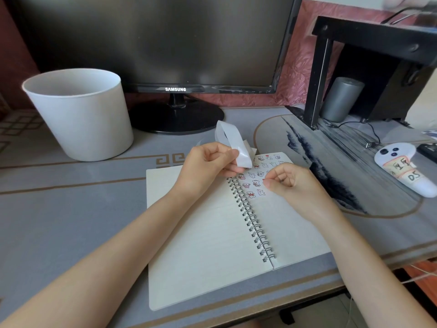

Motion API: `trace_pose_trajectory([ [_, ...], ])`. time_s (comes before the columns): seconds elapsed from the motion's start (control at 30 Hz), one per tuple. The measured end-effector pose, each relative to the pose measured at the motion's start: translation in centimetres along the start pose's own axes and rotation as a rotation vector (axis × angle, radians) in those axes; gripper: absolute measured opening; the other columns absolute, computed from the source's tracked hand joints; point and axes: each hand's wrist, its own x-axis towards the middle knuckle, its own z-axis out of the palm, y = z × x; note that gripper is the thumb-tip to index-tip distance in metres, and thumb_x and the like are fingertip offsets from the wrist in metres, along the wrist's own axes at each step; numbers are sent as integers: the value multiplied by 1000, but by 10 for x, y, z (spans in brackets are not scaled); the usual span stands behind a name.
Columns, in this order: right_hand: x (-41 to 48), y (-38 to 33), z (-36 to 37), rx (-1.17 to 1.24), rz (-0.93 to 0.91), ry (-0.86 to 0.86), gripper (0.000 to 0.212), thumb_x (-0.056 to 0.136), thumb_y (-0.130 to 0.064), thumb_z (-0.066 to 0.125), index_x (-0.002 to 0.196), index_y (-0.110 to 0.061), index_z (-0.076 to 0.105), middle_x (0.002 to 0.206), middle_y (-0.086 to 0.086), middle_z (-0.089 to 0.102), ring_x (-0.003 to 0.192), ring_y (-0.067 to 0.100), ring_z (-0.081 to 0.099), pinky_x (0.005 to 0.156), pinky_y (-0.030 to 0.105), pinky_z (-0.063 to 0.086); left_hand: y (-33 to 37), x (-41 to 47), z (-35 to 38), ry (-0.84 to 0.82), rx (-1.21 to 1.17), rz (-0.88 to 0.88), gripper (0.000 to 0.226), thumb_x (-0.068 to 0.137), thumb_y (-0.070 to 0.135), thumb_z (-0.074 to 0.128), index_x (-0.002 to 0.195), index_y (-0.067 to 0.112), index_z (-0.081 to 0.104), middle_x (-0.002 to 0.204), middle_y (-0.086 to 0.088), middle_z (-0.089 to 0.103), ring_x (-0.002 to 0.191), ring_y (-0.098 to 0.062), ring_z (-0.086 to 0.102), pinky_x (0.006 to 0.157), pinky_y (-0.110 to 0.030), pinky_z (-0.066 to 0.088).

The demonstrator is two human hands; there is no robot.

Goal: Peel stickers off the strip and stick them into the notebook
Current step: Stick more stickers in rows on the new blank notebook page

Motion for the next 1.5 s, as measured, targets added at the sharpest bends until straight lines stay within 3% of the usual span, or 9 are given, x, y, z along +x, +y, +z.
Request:
trace_pose_trajectory([
  [0.17,-4,-1,0,-24,21,-41,24,68,-19,83,80,-22,63,73,-6,55,49,-4,45,60,20,37,1,-1,0,-4,-4,7,12,92,10,59,83,2,62,71,-6,72,67,-13,71,63,-19,56],
  [0.37,0,1,-3,-25,19,-49,17,78,-10,75,81,-21,63,75,-6,58,59,1,48,68,24,42,0,0,0,-2,-8,3,13,92,10,59,84,0,61,69,-5,72,66,-12,70,62,-19,55],
  [0.67,0,-7,-1,-19,11,-14,12,80,-28,72,82,-18,66,78,-4,63,63,6,51,67,24,41,0,0,1,5,8,22,14,94,12,57,84,2,60,77,-17,69,67,-14,71,60,-22,56],
  [0.8,1,-26,-4,-1,-139,23,8,81,-30,71,84,-24,66,84,-10,67,80,8,59,76,24,44,0,0,1,12,3,30,13,95,11,54,89,0,57,78,-20,67,64,-16,71,56,-24,56],
  [0.9,2,-38,2,-54,-270,52,14,77,-26,75,87,-25,66,85,-11,68,84,1,56,69,10,37,1,1,0,13,-26,33,12,95,11,53,93,0,56,68,-7,66,63,-18,71,55,-25,56],
  [1.0,5,-39,9,-145,-349,102,14,76,-21,76,87,-24,67,81,-12,67,87,1,53,69,7,33,1,0,0,17,-34,45,12,96,13,52,96,0,55,74,-15,64,63,-19,71,56,-25,56],
  [1.17,5,-39,13,-30,-334,130,16,78,-15,75,88,-22,64,76,-9,68,63,-5,53,63,9,34,4,-1,1,11,-65,45,17,98,16,49,92,2,58,75,-13,67,66,-21,71,57,-24,56],
  [1.33,4,-38,11,68,-363,148,15,79,-10,74,85,-20,65,74,-10,67,60,-3,57,60,7,37,4,-3,2,-40,-42,48,11,93,11,56,88,4,63,76,-9,70,69,-16,71,62,-22,57],
  [1.5,3,-36,11,24,-367,145,10,79,-11,73,83,-19,72,67,-27,63,55,-5,55,61,8,34,2,-3,1,-45,-29,60,9,91,9,59,87,2,64,73,-8,70,69,-16,71,65,-23,57],
])
